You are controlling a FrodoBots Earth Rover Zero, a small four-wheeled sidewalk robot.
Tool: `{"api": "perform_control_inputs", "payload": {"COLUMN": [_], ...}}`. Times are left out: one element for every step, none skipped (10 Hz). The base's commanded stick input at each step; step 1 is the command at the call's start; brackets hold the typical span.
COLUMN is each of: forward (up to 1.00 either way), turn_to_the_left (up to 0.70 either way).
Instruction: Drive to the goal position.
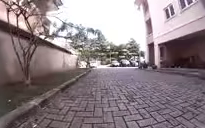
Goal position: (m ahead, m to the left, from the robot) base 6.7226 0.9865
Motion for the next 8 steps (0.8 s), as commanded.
{"api": "perform_control_inputs", "payload": {"forward": [0.69,0.69,0.69,0.69,0.69,0.69,0.69,0.69], "turn_to_the_left": [0.03,0.03,0.03,0.03,0.03,0.03,0.03,0.03]}}
